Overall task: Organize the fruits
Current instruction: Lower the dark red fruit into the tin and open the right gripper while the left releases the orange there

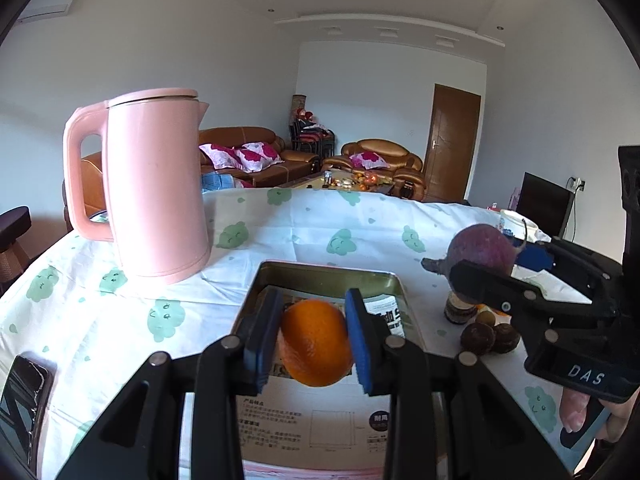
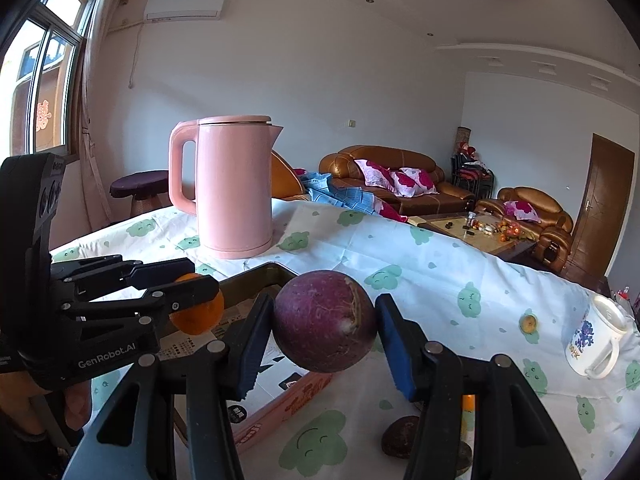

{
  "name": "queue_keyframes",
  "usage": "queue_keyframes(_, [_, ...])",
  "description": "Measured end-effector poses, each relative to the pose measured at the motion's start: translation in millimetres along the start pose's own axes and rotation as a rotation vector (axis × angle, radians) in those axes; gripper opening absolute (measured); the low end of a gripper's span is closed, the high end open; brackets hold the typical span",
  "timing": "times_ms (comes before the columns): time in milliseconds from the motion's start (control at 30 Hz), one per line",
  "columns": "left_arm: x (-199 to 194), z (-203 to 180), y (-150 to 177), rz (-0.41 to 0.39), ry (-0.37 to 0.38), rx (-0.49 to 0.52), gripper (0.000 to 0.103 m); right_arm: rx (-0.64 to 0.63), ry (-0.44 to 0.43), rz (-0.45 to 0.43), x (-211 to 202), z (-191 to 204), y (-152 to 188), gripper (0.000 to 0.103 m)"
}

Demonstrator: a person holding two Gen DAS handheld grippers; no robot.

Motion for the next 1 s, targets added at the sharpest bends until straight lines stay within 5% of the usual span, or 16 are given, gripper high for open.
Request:
queue_keyframes(167, [3.2, 4.1, 4.9, 0.024, -0.004, 0.004, 0.032, -0.017, -0.019, 0.023, 13.3, 14.0, 4.6, 0.054])
queue_keyframes(233, [3.5, 4.4, 5.1, 0.028, 0.002, 0.012, 0.017, -0.021, -0.027, 0.029, 16.9, 18.7, 5.7, 0.054])
queue_keyframes(633, [14.5, 14.4, 14.9, 0.071, 0.012, -0.010, 0.017, -0.038, -0.038, 0.095, 40.5, 32.5, 21.4, 0.055])
queue_keyframes(800, [10.7, 19.3, 13.5, 0.059, -0.002, -0.019, 0.023, -0.040, -0.049, 0.146, 51.4, 34.6, 34.5, 0.055])
queue_keyframes(933, [5.7, 28.8, 12.5, 0.041, -0.039, -0.045, 0.056, -0.063, -0.074, 0.158, 52.2, 45.3, 40.0, 0.055])
queue_keyframes(1000, [3.6, 32.6, 11.7, 0.031, -0.051, -0.056, 0.062, -0.078, -0.076, 0.161, 53.2, 50.2, 41.8, 0.055])
Point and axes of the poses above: each gripper's, at about its wrist camera, not at the fingertips, and x roughly the way its jaws point, z to its left, y to its underside, the point moved 6 cm from there along x, roughly the way its jaws point, and after that the axes turned 15 degrees about x, right-handed, at the moved point
